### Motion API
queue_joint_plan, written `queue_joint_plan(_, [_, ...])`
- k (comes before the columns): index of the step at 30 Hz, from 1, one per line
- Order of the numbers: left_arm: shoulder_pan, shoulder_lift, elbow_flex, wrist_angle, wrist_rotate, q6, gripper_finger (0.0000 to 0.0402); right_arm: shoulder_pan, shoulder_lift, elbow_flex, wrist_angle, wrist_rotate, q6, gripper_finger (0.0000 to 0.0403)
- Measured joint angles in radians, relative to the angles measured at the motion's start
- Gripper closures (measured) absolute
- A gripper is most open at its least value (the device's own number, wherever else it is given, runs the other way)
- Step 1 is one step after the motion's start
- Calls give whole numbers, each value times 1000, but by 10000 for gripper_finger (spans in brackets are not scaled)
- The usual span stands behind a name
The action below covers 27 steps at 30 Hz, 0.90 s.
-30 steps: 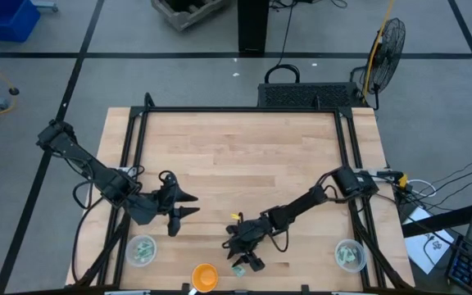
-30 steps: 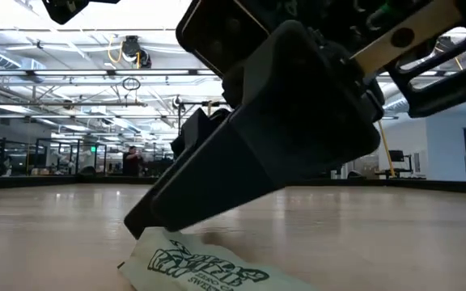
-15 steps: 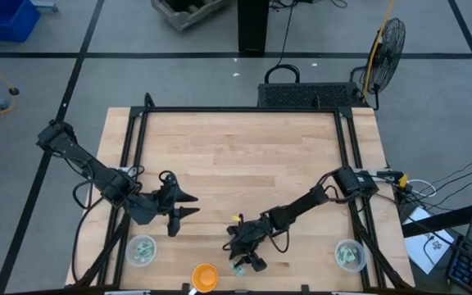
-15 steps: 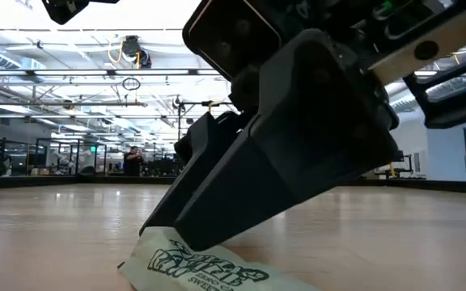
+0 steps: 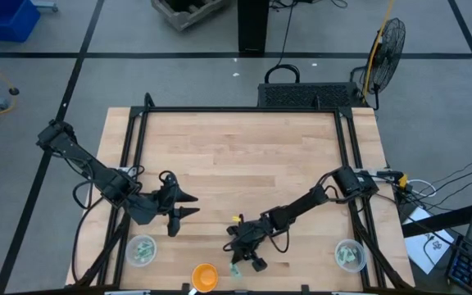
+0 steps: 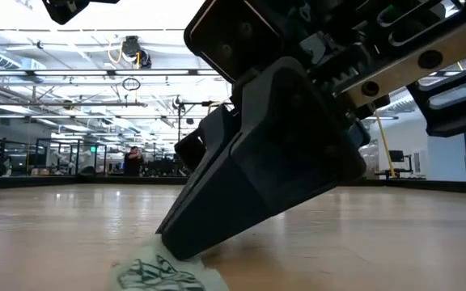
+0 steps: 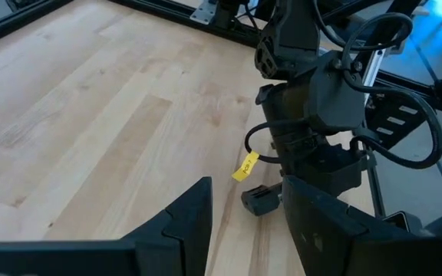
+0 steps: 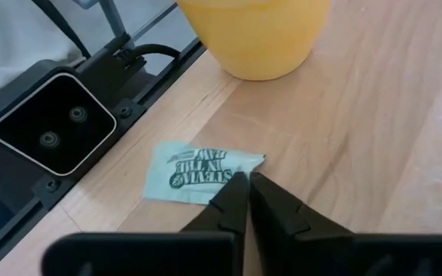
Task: Pick and place Stevia / Truvia into bins
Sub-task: Put the stevia packet into the right transparent container
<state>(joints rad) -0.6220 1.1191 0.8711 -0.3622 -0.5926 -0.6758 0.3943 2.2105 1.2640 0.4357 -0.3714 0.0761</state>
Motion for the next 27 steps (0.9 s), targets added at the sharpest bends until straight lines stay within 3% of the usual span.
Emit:
queue_joint_plan(8, [0, 0, 0, 0, 0, 0, 238, -9, -3, 0, 48, 6, -38, 401])
queue_joint_plan(11, [0, 0, 0, 0, 0, 0, 238, -18, -31, -1, -7, 64, -35, 401])
queue_joint_plan(14, [0, 0, 0, -1, 0, 0, 238, -26, -98, -1, -162, 139, -41, 402])
queue_joint_plan(22, [0, 0, -1, -3, 0, 12, 238, -35, -410, -1, -813, 138, -36, 402])
queue_joint_plan(27, [0, 0, -1, -3, 0, 15, 238, 21, -614, -9, -1200, 133, 239, 402])
